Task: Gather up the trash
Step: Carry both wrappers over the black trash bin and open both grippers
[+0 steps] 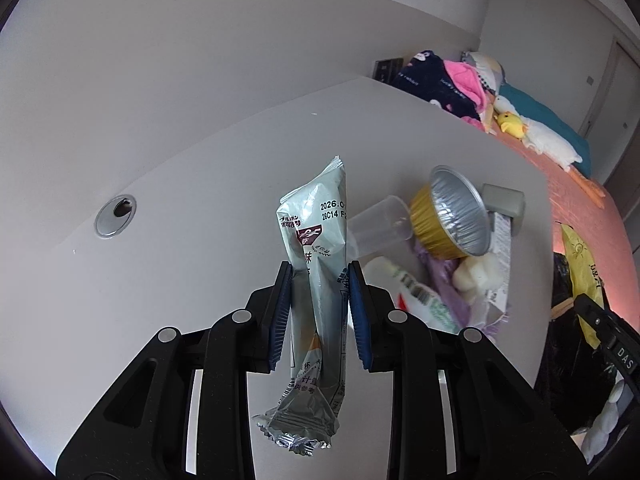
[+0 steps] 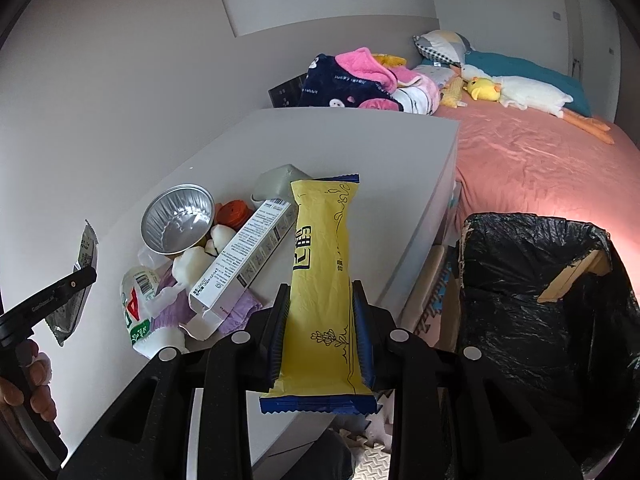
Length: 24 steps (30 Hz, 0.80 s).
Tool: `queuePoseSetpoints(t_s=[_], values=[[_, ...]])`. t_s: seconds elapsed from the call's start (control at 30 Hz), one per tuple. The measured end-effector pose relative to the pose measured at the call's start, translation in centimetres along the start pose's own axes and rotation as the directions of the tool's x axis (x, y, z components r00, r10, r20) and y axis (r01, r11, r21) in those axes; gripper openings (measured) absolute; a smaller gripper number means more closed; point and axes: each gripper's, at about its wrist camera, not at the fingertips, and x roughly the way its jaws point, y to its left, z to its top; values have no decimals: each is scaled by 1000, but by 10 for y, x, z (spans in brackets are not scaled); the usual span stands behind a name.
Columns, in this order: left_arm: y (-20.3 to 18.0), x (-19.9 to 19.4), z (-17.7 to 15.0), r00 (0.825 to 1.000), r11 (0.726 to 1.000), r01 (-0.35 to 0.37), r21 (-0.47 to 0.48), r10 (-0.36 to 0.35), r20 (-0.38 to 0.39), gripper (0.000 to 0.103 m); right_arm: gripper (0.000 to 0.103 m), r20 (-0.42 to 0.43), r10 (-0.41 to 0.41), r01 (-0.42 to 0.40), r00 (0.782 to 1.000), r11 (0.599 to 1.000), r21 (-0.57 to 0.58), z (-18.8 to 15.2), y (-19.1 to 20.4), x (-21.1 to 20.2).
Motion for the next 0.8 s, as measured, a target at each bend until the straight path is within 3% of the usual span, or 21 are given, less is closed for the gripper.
queuePoseSetpoints(t_s=[0.43,0.8], values=[[-88,-4,12,988,976,150,160,-152,5,28,31,60,-82,77,995,993,89,0,-49,-34],[-182,-2,8,950,901,309,305,-306,-57,28,31,84,-180,161,980,968,190,-7,-105,-54]])
